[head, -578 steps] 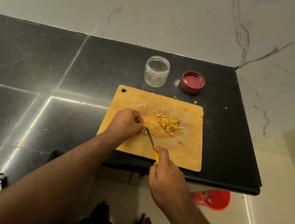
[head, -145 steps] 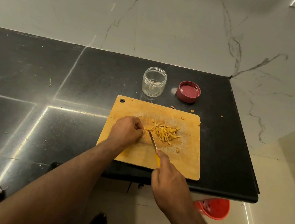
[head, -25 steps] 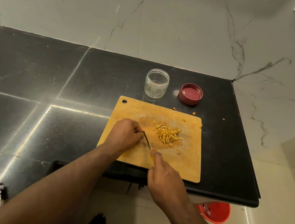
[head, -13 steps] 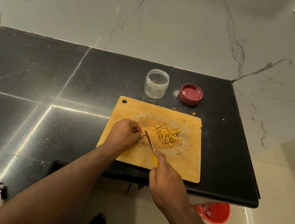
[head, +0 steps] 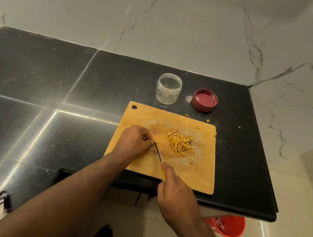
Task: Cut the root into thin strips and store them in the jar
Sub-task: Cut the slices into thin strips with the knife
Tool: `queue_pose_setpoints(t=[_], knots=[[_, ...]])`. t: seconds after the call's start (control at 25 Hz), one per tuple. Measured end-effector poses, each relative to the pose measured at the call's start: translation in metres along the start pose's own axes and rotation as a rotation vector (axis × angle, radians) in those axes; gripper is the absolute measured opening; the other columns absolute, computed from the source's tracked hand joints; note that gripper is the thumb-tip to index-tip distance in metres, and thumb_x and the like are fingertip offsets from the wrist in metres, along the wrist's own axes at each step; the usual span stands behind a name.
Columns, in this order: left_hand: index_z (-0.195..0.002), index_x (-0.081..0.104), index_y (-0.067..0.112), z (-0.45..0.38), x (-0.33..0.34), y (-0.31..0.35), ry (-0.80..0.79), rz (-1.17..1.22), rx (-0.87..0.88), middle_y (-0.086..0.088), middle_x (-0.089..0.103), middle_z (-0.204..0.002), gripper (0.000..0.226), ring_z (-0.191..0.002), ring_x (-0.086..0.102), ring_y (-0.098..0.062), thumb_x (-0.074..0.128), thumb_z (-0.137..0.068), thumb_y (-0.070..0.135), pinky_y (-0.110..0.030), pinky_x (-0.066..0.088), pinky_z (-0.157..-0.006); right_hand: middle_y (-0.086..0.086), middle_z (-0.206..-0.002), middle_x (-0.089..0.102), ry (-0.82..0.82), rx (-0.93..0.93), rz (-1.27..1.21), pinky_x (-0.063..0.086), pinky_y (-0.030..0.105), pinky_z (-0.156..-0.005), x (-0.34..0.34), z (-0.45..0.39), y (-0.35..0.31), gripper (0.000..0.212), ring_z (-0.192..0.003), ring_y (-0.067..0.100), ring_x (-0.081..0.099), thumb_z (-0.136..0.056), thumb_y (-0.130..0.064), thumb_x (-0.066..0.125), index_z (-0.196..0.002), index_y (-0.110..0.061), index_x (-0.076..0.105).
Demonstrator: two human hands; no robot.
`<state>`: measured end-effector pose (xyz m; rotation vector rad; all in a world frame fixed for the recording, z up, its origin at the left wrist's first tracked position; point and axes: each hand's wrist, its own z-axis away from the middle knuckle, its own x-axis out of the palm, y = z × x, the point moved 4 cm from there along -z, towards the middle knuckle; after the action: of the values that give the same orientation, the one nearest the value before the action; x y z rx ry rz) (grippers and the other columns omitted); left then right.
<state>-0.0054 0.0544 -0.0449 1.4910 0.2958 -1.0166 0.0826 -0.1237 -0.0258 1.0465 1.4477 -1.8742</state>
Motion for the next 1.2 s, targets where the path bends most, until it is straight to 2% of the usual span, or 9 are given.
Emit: queue_pose_setpoints(t=[0.12,0.28,0.44,0.6,0.84,0.96,1.12,1.2], knots=[[-0.092,0.077,0.021,0.0,0.0,-0.001,-0.003,0.004,-0.001,0.008,0.07,-0.088,0.006,-0.079,0.06,-0.005,0.072,-0.089,0.02,-0.016,0.039,-0.058,-0.006,-0.098,0.06,0.042,0.013,-0.025,0.046,0.028,-0.066,-0.004,0.011,0.003,0.048,-0.077,0.012,0.057,-0.103,-0.028,0.036,-0.15,-0.029,0.027],[-0.098,0.078,0.019,0.001,-0.001,-0.001,-0.011,-0.008,0.019,0.008,0.069,-0.094,0.011,-0.082,0.058,-0.005,0.071,-0.091,0.019,-0.013,0.038,-0.06,-0.005,-0.1,0.06,0.066,0.008,-0.057,0.039,0.025,-0.066,-0.007,0.005,-0.004,0.048,-0.078,0.009,0.054,-0.103,-0.026,0.036,-0.15,-0.028,0.027],[-0.098,0.079,0.018,0.002,-0.001,0.0,0.008,-0.009,0.017,0.008,0.07,-0.093,0.012,-0.075,0.056,-0.004,0.069,-0.091,0.019,-0.014,0.037,-0.058,0.002,-0.112,0.063,0.04,0.012,-0.019,0.043,0.032,-0.072,-0.004,-0.007,-0.01,0.049,-0.089,0.018,0.059,-0.103,-0.025,0.035,-0.151,-0.026,0.025],[-0.097,0.079,0.017,0.001,-0.001,0.0,0.012,-0.013,0.017,0.007,0.072,-0.094,0.011,-0.073,0.055,-0.003,0.07,-0.091,0.019,-0.013,0.035,-0.057,0.005,-0.107,0.063,-0.004,0.01,0.009,0.039,0.033,-0.068,-0.001,-0.019,-0.012,0.05,-0.083,0.022,0.058,-0.102,-0.024,0.035,-0.151,-0.025,0.025],[-0.091,0.077,0.019,0.001,-0.001,0.0,0.005,-0.002,-0.006,0.008,0.069,-0.087,0.007,-0.074,0.057,-0.005,0.071,-0.09,0.021,-0.016,0.038,-0.056,-0.001,-0.099,0.061,-0.016,0.005,-0.01,0.04,0.028,-0.065,0.0,0.0,-0.007,0.048,-0.076,0.014,0.055,-0.102,-0.026,0.035,-0.149,-0.026,0.025],[-0.09,0.076,0.02,0.001,-0.001,0.0,-0.006,0.002,-0.007,0.006,0.07,-0.089,0.005,-0.077,0.058,-0.006,0.071,-0.09,0.02,-0.017,0.039,-0.057,-0.004,-0.106,0.06,0.013,0.005,0.018,0.046,0.03,-0.068,-0.003,0.013,-0.001,0.048,-0.077,0.012,0.055,-0.102,-0.028,0.034,-0.149,-0.029,0.024],[-0.095,0.076,0.02,0.001,-0.002,0.0,-0.025,-0.001,-0.013,0.009,0.067,-0.09,0.007,-0.077,0.057,-0.006,0.07,-0.092,0.02,-0.014,0.036,-0.057,-0.006,-0.101,0.058,0.063,0.028,-0.062,0.035,0.023,-0.066,-0.01,0.008,-0.003,0.049,-0.078,0.008,0.051,-0.103,-0.026,0.035,-0.15,-0.028,0.025],[-0.096,0.077,0.019,0.001,-0.003,0.0,-0.022,-0.01,-0.009,0.009,0.067,-0.091,0.01,-0.076,0.057,-0.006,0.068,-0.092,0.019,-0.014,0.036,-0.056,-0.002,-0.107,0.061,0.049,0.022,-0.057,0.034,0.024,-0.068,-0.009,0.003,-0.009,0.049,-0.081,0.01,0.052,-0.103,-0.025,0.036,-0.151,-0.027,0.025]])
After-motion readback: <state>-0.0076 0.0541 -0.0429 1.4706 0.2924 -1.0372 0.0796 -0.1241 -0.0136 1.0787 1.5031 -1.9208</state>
